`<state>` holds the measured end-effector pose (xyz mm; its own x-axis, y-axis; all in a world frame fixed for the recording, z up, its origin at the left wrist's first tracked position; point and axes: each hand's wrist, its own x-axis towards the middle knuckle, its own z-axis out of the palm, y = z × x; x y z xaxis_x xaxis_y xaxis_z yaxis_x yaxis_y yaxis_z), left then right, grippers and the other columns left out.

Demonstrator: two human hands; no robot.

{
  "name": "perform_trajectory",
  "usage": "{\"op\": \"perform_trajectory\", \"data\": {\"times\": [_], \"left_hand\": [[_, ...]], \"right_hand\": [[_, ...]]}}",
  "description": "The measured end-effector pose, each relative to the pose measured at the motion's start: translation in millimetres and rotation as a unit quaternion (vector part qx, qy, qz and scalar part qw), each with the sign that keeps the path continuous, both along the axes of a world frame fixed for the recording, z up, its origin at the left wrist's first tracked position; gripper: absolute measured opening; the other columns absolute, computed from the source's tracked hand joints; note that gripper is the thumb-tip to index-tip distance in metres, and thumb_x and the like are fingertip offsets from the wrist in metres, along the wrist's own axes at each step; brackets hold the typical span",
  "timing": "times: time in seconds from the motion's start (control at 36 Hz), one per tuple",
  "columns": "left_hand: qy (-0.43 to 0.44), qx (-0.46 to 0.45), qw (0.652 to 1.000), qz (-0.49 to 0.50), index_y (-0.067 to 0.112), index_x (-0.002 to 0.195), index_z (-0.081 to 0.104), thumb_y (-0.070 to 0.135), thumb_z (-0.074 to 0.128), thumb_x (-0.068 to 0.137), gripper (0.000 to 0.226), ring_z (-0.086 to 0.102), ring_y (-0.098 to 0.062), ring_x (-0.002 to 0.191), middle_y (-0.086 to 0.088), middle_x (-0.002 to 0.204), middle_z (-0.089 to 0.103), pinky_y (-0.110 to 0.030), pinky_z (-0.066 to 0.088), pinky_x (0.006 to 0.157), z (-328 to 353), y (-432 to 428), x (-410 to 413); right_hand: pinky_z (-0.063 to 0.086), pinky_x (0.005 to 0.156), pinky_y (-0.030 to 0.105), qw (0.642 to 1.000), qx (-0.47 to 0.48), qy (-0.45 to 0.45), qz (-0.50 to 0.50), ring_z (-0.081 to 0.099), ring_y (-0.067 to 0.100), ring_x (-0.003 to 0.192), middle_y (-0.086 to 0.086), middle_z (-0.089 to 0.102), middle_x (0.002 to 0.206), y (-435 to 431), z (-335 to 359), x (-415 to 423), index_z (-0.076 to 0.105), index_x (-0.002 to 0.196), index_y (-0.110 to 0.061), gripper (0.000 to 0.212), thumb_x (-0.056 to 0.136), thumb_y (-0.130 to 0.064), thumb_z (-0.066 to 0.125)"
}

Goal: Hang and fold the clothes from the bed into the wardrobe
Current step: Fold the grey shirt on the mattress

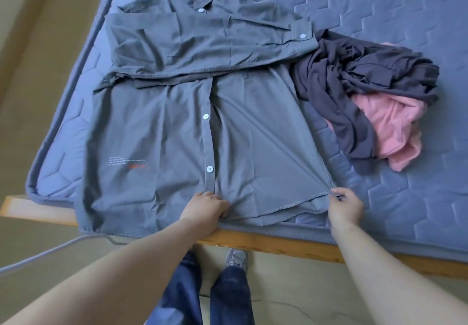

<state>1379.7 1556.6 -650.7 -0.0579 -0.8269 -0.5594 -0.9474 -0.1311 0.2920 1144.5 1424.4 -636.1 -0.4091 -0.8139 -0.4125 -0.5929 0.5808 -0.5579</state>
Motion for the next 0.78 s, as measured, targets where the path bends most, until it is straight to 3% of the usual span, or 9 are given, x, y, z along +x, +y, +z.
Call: {"op": "perform_trajectory", "data": {"times": [0.19, 0.25, 0.31, 0.36, 0.42, 0.53, 0.64, 0.72, 0.78], "left_hand": [[0.022, 0.031, 0.999, 0.027, 0.023, 0.1, 0.059, 0.015, 0.047, 0.086, 0.02, 0.048, -0.018, 0.107, 0.005, 0.099, 0.056, -0.023, 0.029, 0.071, 8, 19, -1], [0.028, -0.008, 0.999, 0.031, 0.026, 0.112, 0.054, 0.02, 0.051, 0.085, 0.027, 0.051, -0.018, 0.106, 0.004, 0.107, 0.057, -0.026, 0.036, 0.081, 11, 27, 0], [0.017, -0.08, 0.995, 0.056, 0.029, 0.105, 0.047, 0.025, 0.06, 0.066, 0.042, 0.061, -0.018, 0.084, 0.005, 0.092, 0.059, -0.024, 0.045, 0.071, 14, 35, -1], [-0.03, -0.123, 0.988, 0.084, 0.028, 0.097, 0.043, 0.027, 0.062, 0.049, 0.052, 0.059, -0.02, 0.071, 0.004, 0.081, 0.058, -0.027, 0.042, 0.066, 14, 44, 0], [-0.082, -0.133, 0.982, 0.102, 0.023, 0.104, 0.046, 0.029, 0.07, 0.047, 0.062, 0.052, -0.024, 0.081, -0.003, 0.088, 0.06, -0.032, 0.034, 0.072, 11, 58, 6], [-0.14, -0.006, 0.984, 0.109, 0.018, 0.126, 0.043, 0.041, 0.088, 0.02, 0.118, 0.054, -0.04, 0.108, -0.015, 0.116, 0.059, -0.053, 0.047, 0.078, 6, 75, 23], [-0.189, 0.03, 0.977, 0.094, 0.023, 0.144, 0.007, 0.036, 0.083, 0.053, 0.119, 0.034, -0.044, 0.132, -0.016, 0.148, 0.033, -0.061, 0.036, 0.094, 10, 75, 38], [-0.156, 0.052, 0.985, 0.06, 0.021, 0.132, 0.035, 0.043, 0.091, 0.023, 0.124, 0.061, -0.042, 0.105, -0.014, 0.12, 0.063, -0.055, 0.051, 0.073, -3, 82, 54], [-0.148, 0.013, 0.988, 0.052, 0.018, 0.126, 0.047, 0.036, 0.092, 0.027, 0.109, 0.066, -0.039, 0.097, -0.012, 0.112, 0.068, -0.05, 0.054, 0.068, -13, 85, 63]], "right_hand": [[0.045, 0.083, 0.039, 0.981, 0.152, 0.11, 0.041, 0.057, 0.036, 0.094, 0.025, 0.061, 0.112, 20, 1, -23, 0.064, 0.1, -0.001, 0.02, 0.086, 0.004, 0.051], [0.039, 0.09, 0.039, 0.968, 0.115, 0.18, 0.13, 0.05, 0.038, 0.108, 0.023, 0.054, 0.119, 26, 8, -15, 0.062, 0.104, -0.004, 0.023, 0.084, 0.001, 0.053], [0.032, 0.094, 0.037, 0.945, 0.045, 0.194, 0.258, 0.042, 0.036, 0.116, 0.017, 0.048, 0.127, 36, 20, 3, 0.06, 0.112, -0.008, 0.031, 0.081, -0.002, 0.057], [0.027, 0.102, 0.036, 0.882, 0.032, 0.196, 0.427, 0.033, 0.029, 0.128, 0.007, 0.035, 0.145, 46, 28, 24, 0.049, 0.13, -0.018, 0.05, 0.082, -0.014, 0.06], [0.017, 0.111, 0.037, 0.79, 0.079, 0.211, 0.57, 0.016, 0.023, 0.14, -0.004, 0.007, 0.157, 53, 27, 41, 0.023, 0.145, -0.032, 0.069, 0.085, -0.027, 0.056], [0.009, 0.115, 0.041, 0.689, 0.113, 0.255, 0.669, -0.002, 0.026, 0.144, -0.007, -0.018, 0.156, 61, 15, 62, -0.005, 0.147, -0.04, 0.086, 0.087, -0.028, 0.056], [0.016, 0.113, 0.041, 0.67, 0.112, 0.282, 0.678, 0.001, 0.027, 0.144, -0.005, -0.014, 0.157, 55, 4, 69, -0.006, 0.147, -0.04, 0.085, 0.09, -0.03, 0.056], [0.019, 0.113, 0.037, 0.667, 0.108, 0.269, 0.687, 0.006, 0.024, 0.144, -0.007, -0.008, 0.158, 51, 1, 70, -0.001, 0.147, -0.041, 0.077, 0.092, -0.033, 0.053], [0.02, 0.113, 0.037, 0.674, 0.113, 0.25, 0.686, 0.008, 0.022, 0.144, -0.008, -0.002, 0.158, 48, 2, 71, 0.006, 0.147, -0.042, 0.069, 0.094, -0.032, 0.049]]}}
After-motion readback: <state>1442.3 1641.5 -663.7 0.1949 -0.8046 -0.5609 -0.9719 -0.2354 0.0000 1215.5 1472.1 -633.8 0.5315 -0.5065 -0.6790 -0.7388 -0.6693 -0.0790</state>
